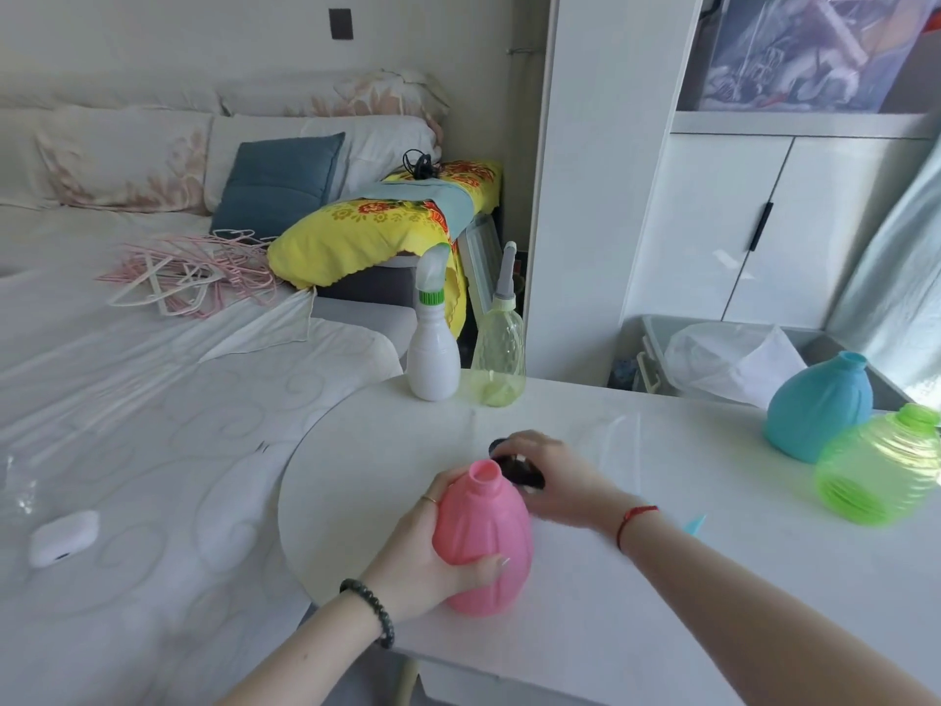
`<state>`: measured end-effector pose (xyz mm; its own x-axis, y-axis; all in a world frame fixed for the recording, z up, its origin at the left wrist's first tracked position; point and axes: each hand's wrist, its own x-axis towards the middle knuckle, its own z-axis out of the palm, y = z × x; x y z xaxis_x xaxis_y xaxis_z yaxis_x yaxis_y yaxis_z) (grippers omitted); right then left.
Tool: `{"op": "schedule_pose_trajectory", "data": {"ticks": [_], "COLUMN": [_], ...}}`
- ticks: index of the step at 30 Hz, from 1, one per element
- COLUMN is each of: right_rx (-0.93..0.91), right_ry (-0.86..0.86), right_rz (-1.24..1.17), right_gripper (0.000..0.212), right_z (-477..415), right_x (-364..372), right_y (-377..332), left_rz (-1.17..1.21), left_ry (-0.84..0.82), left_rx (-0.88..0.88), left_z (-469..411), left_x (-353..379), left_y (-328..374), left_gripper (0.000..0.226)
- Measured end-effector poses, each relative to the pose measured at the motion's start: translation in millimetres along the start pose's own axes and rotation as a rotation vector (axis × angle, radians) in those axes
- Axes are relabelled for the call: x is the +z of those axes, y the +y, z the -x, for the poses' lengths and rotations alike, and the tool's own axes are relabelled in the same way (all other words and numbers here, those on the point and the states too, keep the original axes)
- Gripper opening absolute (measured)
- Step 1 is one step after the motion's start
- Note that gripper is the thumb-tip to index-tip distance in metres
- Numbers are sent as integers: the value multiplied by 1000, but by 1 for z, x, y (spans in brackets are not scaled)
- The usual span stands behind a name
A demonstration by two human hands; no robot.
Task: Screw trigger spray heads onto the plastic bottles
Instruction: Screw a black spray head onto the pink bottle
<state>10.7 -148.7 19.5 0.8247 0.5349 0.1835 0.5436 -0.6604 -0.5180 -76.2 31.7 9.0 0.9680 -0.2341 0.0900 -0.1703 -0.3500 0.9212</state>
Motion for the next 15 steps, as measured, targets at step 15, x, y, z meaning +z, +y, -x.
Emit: {"op": "schedule_pose_trajectory", "data": {"ticks": [15], "right_rx": [17], "right_ry": [415], "right_rz": [-380], "right_gripper": [10], "right_z": [58], "right_x": [-190], "right_y": [-89], "left_rz": [-3], "left_ry": [-29], "left_rx": [-20], "left_z": [-44], "left_x": [48], "left_y": [14], "left_gripper": [67]}}
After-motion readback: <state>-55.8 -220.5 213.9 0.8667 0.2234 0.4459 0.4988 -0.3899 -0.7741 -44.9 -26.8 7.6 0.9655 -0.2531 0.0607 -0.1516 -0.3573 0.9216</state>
